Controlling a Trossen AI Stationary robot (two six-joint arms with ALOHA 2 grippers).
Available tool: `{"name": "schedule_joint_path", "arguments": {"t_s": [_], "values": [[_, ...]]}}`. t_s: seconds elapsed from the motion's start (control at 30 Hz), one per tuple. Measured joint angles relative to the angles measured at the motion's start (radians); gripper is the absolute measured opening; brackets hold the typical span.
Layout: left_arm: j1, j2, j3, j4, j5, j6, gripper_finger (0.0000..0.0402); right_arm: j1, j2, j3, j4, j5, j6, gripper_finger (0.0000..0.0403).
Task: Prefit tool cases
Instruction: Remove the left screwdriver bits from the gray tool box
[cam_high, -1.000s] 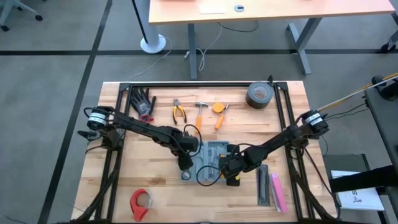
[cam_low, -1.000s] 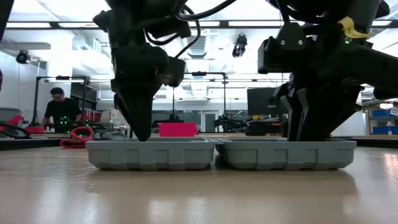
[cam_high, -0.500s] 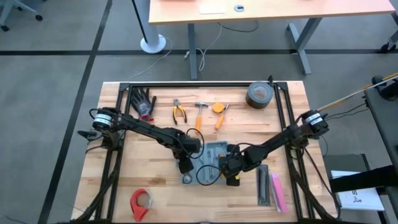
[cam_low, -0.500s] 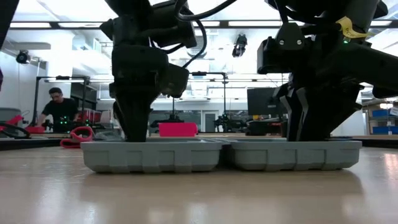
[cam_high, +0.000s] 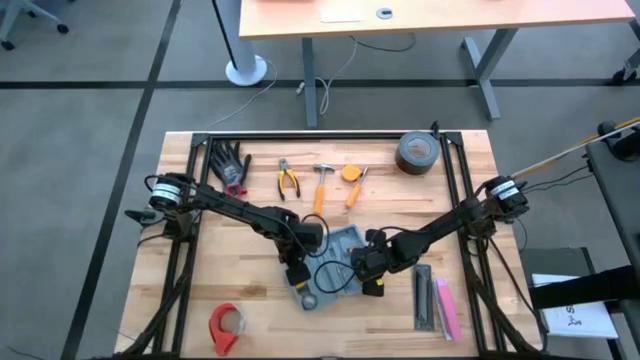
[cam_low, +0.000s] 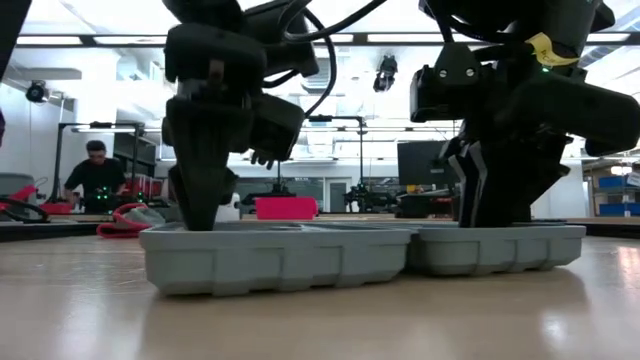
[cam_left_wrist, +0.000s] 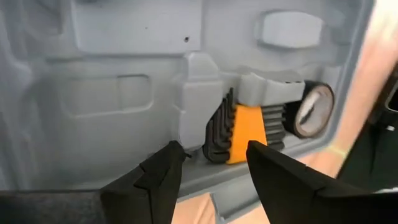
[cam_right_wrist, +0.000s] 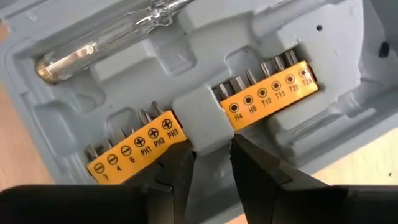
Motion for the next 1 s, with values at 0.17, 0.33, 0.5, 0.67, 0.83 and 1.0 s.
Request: {"name": "schedule_joint_path", "arguments": {"t_s": [0.17, 0.33, 0.5, 0.67, 0.83, 1.0], "values": [[0.0, 0.0, 0.001, 0.004, 0.02, -0.001, 0.018, -0.007, 0.0, -0.001, 0.0, 0.029, 0.014, 0.0082], [0.0, -0.002, 0.004, -0.025, -0.05, 0.012, 0.0179, -0.016, 0.002, -0.002, 0.007, 0.097, 0.012, 0.0076], [0.0, -0.018, 0.004, -0.069, -0.164, 0.043, 0.018, -0.022, -0.003, -0.002, -0.008, 0.097, -0.004, 0.0085], [0.001, -0.069, 0.005, -0.075, -0.206, 0.062, 0.0173, -0.022, -0.037, -0.003, -0.058, 0.097, -0.033, 0.0096], [0.001, -0.145, 0.009, -0.125, -0.235, 0.061, 0.0169, -0.021, -0.087, -0.003, -0.055, 0.096, -0.062, 0.0104], [-0.003, -0.185, 0.009, -0.24, -0.321, 0.039, 0.0172, -0.02, -0.118, -0.002, -0.046, 0.095, -0.085, 0.0104]]}}
